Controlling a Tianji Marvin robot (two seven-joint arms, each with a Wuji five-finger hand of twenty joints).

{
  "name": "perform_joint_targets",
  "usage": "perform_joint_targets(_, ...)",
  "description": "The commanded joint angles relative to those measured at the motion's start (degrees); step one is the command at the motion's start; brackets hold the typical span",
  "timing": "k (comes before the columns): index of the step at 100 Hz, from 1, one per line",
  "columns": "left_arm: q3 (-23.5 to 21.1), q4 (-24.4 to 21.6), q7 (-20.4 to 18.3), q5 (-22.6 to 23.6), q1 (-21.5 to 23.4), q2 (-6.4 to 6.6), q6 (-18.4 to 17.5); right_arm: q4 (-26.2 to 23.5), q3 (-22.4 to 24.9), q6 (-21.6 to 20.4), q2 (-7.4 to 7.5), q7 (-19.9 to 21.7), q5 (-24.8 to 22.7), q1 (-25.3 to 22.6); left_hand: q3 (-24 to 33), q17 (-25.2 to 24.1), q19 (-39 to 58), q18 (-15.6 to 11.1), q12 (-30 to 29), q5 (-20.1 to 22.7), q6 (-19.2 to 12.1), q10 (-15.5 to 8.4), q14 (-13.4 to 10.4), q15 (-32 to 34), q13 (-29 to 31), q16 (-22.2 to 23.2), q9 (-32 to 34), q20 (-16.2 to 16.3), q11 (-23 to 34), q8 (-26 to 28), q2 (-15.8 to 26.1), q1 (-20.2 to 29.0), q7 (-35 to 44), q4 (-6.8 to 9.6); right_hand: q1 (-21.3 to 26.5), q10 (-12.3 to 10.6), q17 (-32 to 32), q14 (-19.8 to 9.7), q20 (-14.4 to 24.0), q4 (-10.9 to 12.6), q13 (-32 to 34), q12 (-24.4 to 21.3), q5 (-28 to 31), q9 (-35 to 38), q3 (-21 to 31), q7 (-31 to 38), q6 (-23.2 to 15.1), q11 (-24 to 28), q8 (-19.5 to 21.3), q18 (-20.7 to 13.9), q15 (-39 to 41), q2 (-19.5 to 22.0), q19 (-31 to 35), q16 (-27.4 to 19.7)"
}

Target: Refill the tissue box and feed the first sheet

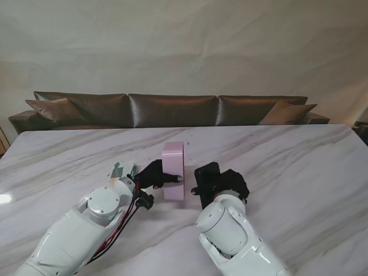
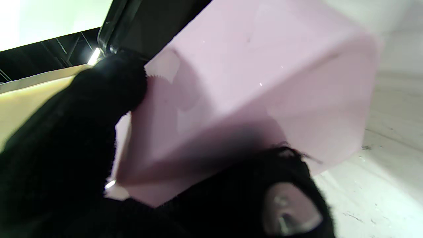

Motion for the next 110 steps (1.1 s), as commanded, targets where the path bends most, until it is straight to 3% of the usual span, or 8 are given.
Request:
perform_joint_targets(1,-0.43,-1.05,-0.52,0.15,0.51,0.18,0.28,-0.68,-0.18,0.38,1.18,2.45,-1.35,-0.08,9.68,-7.38,16.28,-0.25,0.82,-0.40,-2.09,-1.20,7.33,19.16,7.81,1.68,2.13,-0.34,2.36,2.16,7.82,2.27,-0.11,6.50,60.47,4.56,0.46,-1.97,-0.77,4.35,2.02,2.35,20.98,7.23,46.74,81.52,-17.25,12.09,6.69,-8.41,9.05,1.35,13.32,0.93)
perform_joint_targets(40,-1.62,-2.90,0.01,1.05,1.88,0.58,0.43,-0.19,-3.84,0.70,9.97,17.90,-14.99,2.26,9.60,-7.38,16.28,-0.25,0.82,-0.40,-2.09,-1.20,7.33,19.16,7.81,1.68,2.13,-0.35,2.36,2.16,7.81,2.26,-0.11,6.42,59.38,4.38,0.54,-2.14,-1.84,3.66,2.07,2.71,20.84,7.20,46.75,81.37,-18.03,11.82,7.18,-8.27,8.84,1.35,13.32,0.27)
perform_joint_targets(71,-1.87,-2.81,0.18,1.24,2.17,0.62,0.11,4.85,-6.99,-2.24,14.30,26.56,-22.46,4.87,9.60,-7.38,16.28,-0.25,0.82,-0.40,-2.09,-1.20,7.33,19.16,7.81,1.69,2.13,-0.35,2.36,2.16,7.87,2.30,-0.11,6.37,56.45,2.51,0.46,-3.10,-4.25,2.85,2.30,4.20,20.51,7.04,46.74,80.58,-20.61,10.41,8.49,-7.88,8.42,2.06,13.32,-0.66)
perform_joint_targets(80,-2.03,-2.89,0.13,1.36,2.28,0.68,0.14,5.87,-7.81,-3.73,15.22,28.53,-24.62,5.27,9.64,-7.38,16.28,-0.25,0.82,-0.40,-2.09,-1.20,7.33,19.16,7.81,1.69,2.13,-0.35,2.36,2.16,7.87,2.31,-0.11,6.37,55.09,1.60,0.35,-3.22,-6.57,0.96,2.36,5.77,20.49,7.00,46.75,80.02,-21.38,9.05,9.27,-7.10,7.56,3.86,13.17,-1.06)
perform_joint_targets(94,-2.26,-3.07,0.21,1.53,2.47,0.72,0.30,6.61,-8.86,-6.14,16.52,31.50,-28.63,5.53,9.59,-7.38,16.28,-0.25,0.82,-0.40,-2.09,-1.20,7.33,19.16,7.81,1.69,2.13,-0.35,2.36,2.16,7.97,2.31,-0.11,6.33,52.73,0.57,0.54,-3.26,-7.21,-2.09,2.53,8.97,20.29,6.05,46.73,78.64,-22.39,6.85,9.87,-4.83,5.96,6.52,11.34,-1.64)
perform_joint_targets(99,-2.30,-3.04,0.28,1.54,2.52,0.71,0.31,6.69,-9.07,-6.91,16.89,32.43,-29.94,5.51,9.52,-7.38,16.28,-0.25,0.82,-0.40,-2.09,-1.20,7.33,19.16,7.81,1.69,2.13,-0.35,2.36,2.16,7.91,2.22,-0.11,6.30,51.31,-0.09,0.80,-3.23,-5.18,-4.50,2.64,10.95,20.17,5.30,46.73,77.29,-23.04,5.39,10.28,-2.68,4.65,8.09,9.31,-1.82)
perform_joint_targets(103,-2.30,-3.11,0.34,1.55,2.59,0.70,0.35,6.82,-9.21,-7.46,17.11,32.93,-30.86,5.48,9.52,-7.38,16.28,-0.25,0.82,-0.44,-2.10,-1.20,7.33,19.16,7.81,1.69,2.13,-0.35,2.36,2.16,7.89,2.22,-0.13,6.30,49.77,-0.63,1.07,-3.23,-0.96,-6.40,2.81,12.28,20.09,4.60,46.75,75.99,-23.43,4.30,10.75,-1.35,3.55,9.72,6.83,-1.82)
perform_joint_targets(110,-2.31,-2.96,0.33,1.49,2.61,0.69,0.30,6.98,-9.49,-8.04,17.43,33.79,-32.06,5.49,9.53,-7.38,16.28,-0.25,0.82,-0.47,-2.16,-1.20,7.33,19.16,7.81,1.69,2.13,-0.35,2.36,2.16,7.96,2.20,-0.18,6.29,47.79,-1.53,0.83,-3.14,-1.16,-8.11,3.02,12.95,19.59,3.30,45.53,74.22,-23.96,3.15,10.94,-0.59,1.65,12.23,4.55,-1.95)
